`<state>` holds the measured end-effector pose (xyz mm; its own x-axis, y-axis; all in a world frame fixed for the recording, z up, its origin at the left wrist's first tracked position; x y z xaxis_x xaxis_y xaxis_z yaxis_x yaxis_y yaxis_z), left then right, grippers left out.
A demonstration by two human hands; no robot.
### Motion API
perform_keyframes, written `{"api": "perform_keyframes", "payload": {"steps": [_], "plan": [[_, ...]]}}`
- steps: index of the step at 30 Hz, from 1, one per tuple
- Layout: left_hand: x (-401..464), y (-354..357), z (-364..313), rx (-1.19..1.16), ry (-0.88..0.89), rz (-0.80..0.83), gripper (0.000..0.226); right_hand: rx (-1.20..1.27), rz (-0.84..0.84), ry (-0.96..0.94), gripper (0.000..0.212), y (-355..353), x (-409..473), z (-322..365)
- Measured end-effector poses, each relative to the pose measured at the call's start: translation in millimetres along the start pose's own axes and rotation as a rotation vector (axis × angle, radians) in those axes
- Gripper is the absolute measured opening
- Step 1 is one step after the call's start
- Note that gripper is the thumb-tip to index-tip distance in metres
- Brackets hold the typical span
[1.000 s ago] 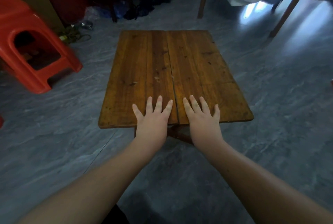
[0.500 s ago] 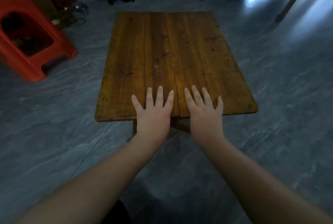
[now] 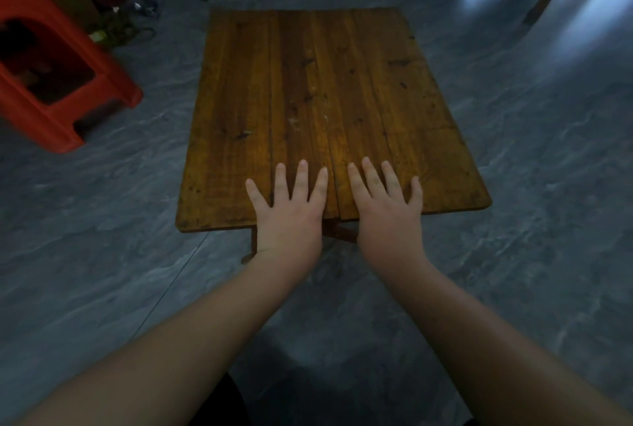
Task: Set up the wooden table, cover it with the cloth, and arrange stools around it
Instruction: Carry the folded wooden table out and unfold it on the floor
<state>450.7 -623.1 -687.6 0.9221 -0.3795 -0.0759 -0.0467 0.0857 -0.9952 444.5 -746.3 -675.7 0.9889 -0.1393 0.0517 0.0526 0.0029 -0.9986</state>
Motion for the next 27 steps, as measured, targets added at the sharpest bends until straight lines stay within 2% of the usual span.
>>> {"api": "perform_keyframes", "payload": {"steps": [4, 11, 16, 20, 27], "plan": [[-2, -3, -1, -0.072, 0.02, 0.022, 0.093, 0.033, 0.138, -0.042, 0.096, 3, 1, -2], [-10, -5, 3, -0.296, 0.09, 0.146, 0.078, 0.206, 0.379, -0.079, 0.086, -2, -1, -10], [-12, -6, 0, -0.218, 0.052, 0.205, 0.067, 0.236, 0.351, -0.046, 0.066, 1, -3, -12], [-10, 1, 1, -0.174, 0.039, 0.197, 0.068, 0.192, 0.282, -0.039, 0.066, 8, -5, -14], [-11, 10, 2, -0.217, 0.072, 0.269, 0.066, 0.144, 0.313, -0.038, 0.067, 13, -7, -13]]}}
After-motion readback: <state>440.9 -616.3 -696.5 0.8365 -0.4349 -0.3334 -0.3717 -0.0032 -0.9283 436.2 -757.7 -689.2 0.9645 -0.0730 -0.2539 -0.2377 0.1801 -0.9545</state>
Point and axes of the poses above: each hand's wrist, its own x-axis towards the middle knuckle, its own y-axis out of the palm, z = x × y, the point moved 10 cm from there along x, towards the middle knuckle, and after that the axes turned 12 degrees about y, right-handed, at the moved point
